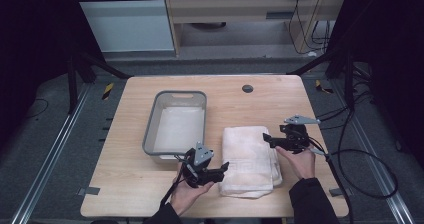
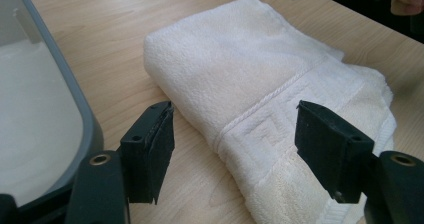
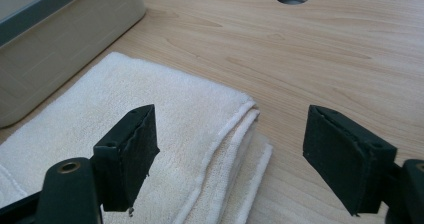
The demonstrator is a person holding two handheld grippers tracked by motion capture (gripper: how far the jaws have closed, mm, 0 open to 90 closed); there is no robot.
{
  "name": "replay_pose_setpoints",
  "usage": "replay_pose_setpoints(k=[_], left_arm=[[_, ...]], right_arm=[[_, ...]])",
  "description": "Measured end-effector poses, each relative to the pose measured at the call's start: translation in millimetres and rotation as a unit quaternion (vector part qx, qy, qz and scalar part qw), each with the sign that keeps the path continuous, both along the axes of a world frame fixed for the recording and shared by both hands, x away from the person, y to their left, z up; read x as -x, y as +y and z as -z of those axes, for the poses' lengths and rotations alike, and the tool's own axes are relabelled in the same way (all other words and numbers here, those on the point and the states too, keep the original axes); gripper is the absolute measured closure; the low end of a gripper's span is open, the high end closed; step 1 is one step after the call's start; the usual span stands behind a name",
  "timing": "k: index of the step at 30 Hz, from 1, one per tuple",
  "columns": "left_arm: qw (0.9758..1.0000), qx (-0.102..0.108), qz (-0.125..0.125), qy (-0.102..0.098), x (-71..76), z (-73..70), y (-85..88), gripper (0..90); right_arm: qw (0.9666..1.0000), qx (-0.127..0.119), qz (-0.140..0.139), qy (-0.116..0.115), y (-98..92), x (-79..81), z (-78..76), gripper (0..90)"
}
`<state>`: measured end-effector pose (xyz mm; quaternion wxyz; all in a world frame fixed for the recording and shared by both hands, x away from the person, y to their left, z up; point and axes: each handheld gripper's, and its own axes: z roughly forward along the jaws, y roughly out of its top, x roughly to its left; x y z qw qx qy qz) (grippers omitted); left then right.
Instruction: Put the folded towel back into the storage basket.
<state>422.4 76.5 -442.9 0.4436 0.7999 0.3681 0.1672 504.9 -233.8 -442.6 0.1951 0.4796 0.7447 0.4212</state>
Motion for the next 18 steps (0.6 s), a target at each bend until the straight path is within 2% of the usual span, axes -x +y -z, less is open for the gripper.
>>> replay_pose_setpoints(k=[3,6,11,18], left_arm=[[1.0,-0.005,0.002,0.004,-0.6,3.6,-3.6,31.2],[0.9999,-0.013,0.004,0.01,-2.1,8.7,-8.4,30.9],[0.9996,-0.017,0.007,0.023,-5.1,15.2,-12.9,30.0],[0.9986,-0.042,0.003,0.031,-7.9,27.5,-21.9,28.9]], right_arm=[[0.9999,-0.012,0.002,-0.004,-0.6,0.5,1.4,22.1],[0.9999,-0.013,0.004,0.0,-1.6,0.2,3.5,22.0],[0.9999,-0.011,0.005,0.005,-0.9,-0.8,7.7,22.0],[0.9998,0.0,0.008,0.016,0.7,-3.4,17.9,21.9]])
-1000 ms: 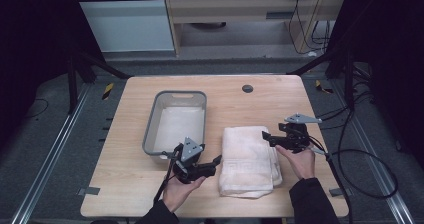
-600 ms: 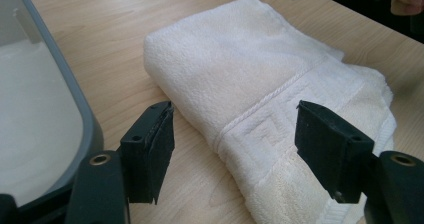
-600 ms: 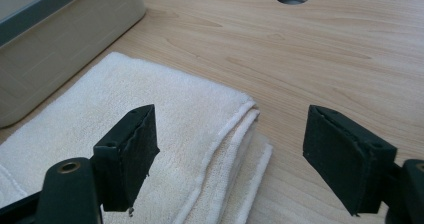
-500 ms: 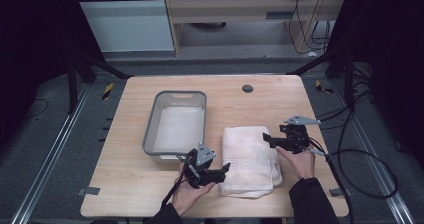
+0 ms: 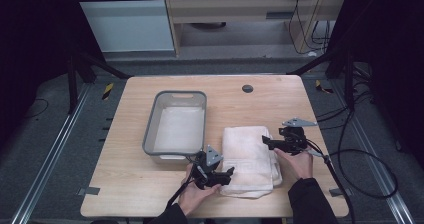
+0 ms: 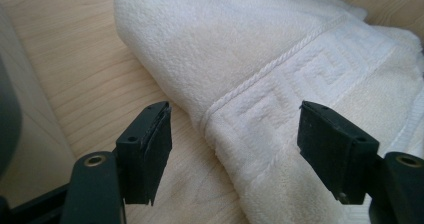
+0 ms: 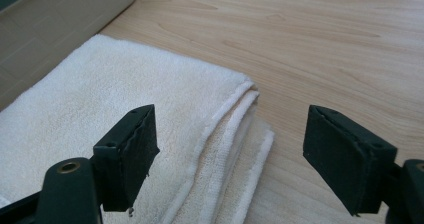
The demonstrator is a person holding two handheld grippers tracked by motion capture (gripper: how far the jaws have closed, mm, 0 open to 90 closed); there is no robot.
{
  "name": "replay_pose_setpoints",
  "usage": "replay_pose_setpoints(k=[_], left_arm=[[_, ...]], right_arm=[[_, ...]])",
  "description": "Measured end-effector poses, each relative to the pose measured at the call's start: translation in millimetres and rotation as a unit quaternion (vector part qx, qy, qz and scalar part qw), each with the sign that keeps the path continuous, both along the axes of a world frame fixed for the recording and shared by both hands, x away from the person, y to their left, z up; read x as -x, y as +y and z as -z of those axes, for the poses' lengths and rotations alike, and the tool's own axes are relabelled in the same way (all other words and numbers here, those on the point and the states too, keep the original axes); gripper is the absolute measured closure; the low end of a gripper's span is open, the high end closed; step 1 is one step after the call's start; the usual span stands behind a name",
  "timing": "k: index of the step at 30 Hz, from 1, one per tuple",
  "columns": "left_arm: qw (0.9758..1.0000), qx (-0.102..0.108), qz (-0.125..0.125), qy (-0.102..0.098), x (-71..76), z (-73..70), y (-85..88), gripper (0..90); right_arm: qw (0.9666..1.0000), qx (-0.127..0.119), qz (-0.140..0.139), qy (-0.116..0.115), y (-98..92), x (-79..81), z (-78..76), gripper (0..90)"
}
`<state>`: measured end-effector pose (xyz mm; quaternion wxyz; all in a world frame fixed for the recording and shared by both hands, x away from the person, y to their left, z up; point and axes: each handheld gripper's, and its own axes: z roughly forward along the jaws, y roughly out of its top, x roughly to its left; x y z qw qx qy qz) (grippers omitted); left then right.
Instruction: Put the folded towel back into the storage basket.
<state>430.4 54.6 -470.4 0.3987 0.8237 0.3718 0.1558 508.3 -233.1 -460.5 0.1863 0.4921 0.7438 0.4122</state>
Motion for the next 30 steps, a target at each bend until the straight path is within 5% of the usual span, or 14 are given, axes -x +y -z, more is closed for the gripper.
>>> replay_pose_setpoints(k=[18,30], left_arm=[[0.9998,0.001,-0.001,0.02,-8.3,20.1,-7.9,24.5],[0.999,0.025,-0.005,0.037,-10.4,28.6,-6.3,24.8]], right_arm=[[0.9985,0.021,-0.015,0.049,12.0,-7.9,22.8,24.9],[0.9972,-0.006,-0.008,0.074,12.0,-8.7,31.2,29.7]])
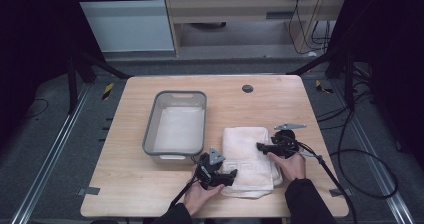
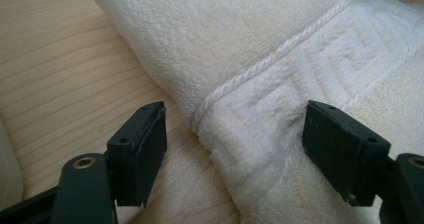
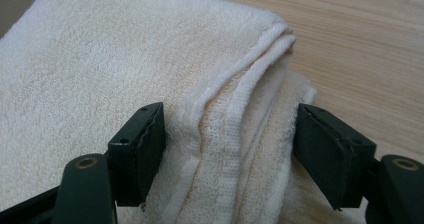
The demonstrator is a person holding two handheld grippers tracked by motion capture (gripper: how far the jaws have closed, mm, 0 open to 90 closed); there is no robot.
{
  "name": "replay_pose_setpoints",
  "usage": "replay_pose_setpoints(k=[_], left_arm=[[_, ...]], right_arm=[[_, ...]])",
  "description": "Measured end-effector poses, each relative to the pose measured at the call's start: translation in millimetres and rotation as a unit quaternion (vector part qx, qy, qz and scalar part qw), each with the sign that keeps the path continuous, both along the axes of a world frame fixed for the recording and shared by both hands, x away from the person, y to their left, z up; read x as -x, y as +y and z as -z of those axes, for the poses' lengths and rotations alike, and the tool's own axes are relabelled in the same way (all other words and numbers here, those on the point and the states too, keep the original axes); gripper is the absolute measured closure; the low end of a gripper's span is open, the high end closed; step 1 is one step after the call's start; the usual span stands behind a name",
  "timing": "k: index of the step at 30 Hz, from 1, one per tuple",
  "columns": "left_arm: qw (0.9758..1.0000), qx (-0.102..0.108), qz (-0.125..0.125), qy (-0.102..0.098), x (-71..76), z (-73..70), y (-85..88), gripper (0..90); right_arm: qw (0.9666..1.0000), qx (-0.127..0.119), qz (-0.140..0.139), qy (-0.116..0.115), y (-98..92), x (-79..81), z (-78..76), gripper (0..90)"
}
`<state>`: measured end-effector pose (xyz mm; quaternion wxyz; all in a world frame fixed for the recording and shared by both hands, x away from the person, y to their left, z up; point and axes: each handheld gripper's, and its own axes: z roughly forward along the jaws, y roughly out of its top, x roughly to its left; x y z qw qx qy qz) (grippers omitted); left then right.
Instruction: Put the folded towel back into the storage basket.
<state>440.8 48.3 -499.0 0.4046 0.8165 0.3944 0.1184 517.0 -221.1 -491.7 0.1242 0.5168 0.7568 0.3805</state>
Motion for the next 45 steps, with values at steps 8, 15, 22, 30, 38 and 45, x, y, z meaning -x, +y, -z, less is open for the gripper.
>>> replay_pose_setpoints(k=[8,15,22,30,38,45], left_arm=[[1.0,0.005,0.0,0.006,-0.7,2.2,0.9,25.0],[0.9998,0.016,-0.001,0.011,-1.0,4.7,1.5,27.3],[0.9994,0.025,0.009,0.022,-2.1,5.4,1.9,32.3],[0.9985,0.034,0.02,0.038,-3.2,4.1,2.0,41.5],[0.9978,0.039,0.027,0.046,-2.9,3.2,2.1,51.3],[0.9977,0.045,0.028,0.043,-0.9,1.1,3.3,61.6]], right_arm=[[0.9996,-0.023,0.005,0.018,-2.4,-0.7,2.9,31.0],[0.9991,-0.034,0.003,0.024,-2.9,-0.9,4.3,35.6],[0.9977,-0.056,-0.004,0.038,-2.8,-0.9,4.4,46.8],[0.996,-0.073,-0.005,0.051,-2.5,-0.7,4.0,56.3],[0.9956,-0.078,-0.01,0.051,-3.3,-0.3,1.6,65.5],[0.995,-0.085,-0.011,0.051,-4.3,0.3,-3.0,67.9]])
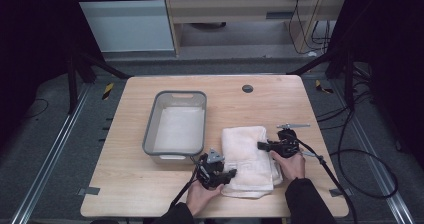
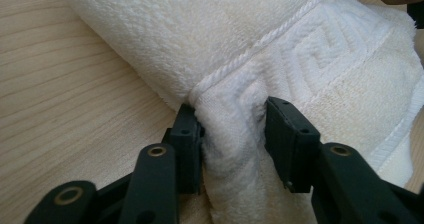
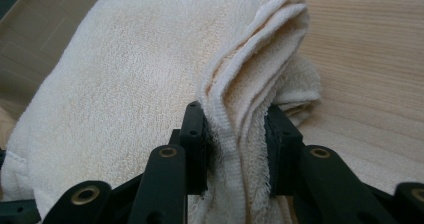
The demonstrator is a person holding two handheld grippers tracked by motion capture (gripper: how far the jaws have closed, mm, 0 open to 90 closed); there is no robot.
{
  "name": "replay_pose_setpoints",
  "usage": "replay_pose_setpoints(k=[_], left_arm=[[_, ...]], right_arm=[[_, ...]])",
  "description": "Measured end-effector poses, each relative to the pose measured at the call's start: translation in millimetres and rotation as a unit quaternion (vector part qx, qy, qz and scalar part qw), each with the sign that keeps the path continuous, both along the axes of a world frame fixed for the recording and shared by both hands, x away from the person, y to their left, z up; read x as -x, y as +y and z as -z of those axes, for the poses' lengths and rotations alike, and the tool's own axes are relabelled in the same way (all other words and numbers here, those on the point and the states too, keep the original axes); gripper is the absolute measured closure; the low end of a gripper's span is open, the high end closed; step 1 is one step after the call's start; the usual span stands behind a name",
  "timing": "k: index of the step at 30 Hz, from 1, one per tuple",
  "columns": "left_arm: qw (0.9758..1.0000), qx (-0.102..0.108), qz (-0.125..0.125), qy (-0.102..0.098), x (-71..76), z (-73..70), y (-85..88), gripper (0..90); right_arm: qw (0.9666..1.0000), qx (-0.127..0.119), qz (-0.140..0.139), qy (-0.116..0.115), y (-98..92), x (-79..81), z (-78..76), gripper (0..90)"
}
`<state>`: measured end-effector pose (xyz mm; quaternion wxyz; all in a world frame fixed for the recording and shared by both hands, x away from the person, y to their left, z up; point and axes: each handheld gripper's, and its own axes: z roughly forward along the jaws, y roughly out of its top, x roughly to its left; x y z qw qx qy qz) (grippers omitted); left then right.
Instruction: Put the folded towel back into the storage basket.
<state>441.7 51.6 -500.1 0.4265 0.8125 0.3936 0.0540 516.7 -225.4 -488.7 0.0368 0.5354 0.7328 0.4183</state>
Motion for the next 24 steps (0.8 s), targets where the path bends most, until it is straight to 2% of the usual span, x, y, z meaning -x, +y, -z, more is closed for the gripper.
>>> replay_pose_setpoints(k=[7,11,16,24], left_arm=[[0.9998,0.017,0.001,0.009,-0.8,-1.6,4.7,69.6],[0.9997,0.021,0.008,-0.002,3.4,-4.8,6.4,71.5],[0.9994,0.032,0.014,-0.003,8.2,-10.7,8.3,71.9],[0.9989,0.038,0.021,-0.018,12.0,-21.5,12.4,71.9]], right_arm=[[0.9998,-0.009,-0.004,-0.018,-0.7,5.4,-10.9,68.0],[0.9996,-0.017,-0.006,-0.023,-2.2,9.2,-16.8,68.0],[0.9989,-0.028,-0.012,-0.036,-5.4,16.6,-27.2,68.0],[0.9982,-0.032,-0.014,-0.049,-3.9,21.6,-38.2,68.0]])
